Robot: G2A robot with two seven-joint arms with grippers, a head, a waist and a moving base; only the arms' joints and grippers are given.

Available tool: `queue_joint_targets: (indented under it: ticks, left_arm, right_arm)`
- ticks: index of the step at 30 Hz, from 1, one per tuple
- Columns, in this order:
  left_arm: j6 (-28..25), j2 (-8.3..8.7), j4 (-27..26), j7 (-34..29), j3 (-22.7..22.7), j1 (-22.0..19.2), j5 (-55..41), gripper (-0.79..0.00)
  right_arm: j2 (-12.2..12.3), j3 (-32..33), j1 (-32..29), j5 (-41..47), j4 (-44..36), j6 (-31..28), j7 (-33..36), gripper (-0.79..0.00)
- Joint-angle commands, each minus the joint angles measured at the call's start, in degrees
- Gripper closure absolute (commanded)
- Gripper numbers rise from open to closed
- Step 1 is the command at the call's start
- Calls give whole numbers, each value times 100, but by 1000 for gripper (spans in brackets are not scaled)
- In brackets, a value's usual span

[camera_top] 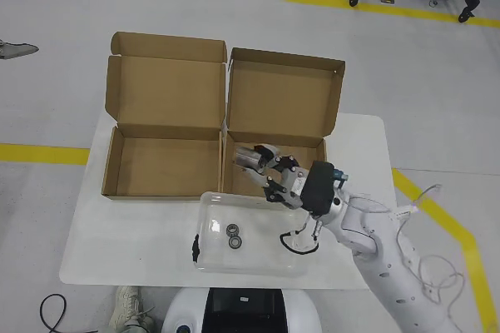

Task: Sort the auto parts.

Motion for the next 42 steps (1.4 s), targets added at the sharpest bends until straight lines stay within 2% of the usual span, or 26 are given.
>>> queue_joint_targets:
  ticks: [1,5,20,30,42]
  left_arm:
    - [0,0,0,0,0,0,0,-785]
    - [0,0,0,0,0,0,0,-785]
    - [0,0,0,0,0,0,0,-785]
    - [0,0,0,0,0,0,0,-785]
    - [0,0,0,0,0,0,0,-785]
  right_arm:
    - [9,46,-98,47,54,94,77,0]
    - [29,197,-223,279,296,289,375,0]
    - [11,345,104,646,1365,1166,1806,0]
    - [-54,88,438,787,1945,1439,2555,0]
    - [-242,-533,1087,701,2554,2067,3444,0]
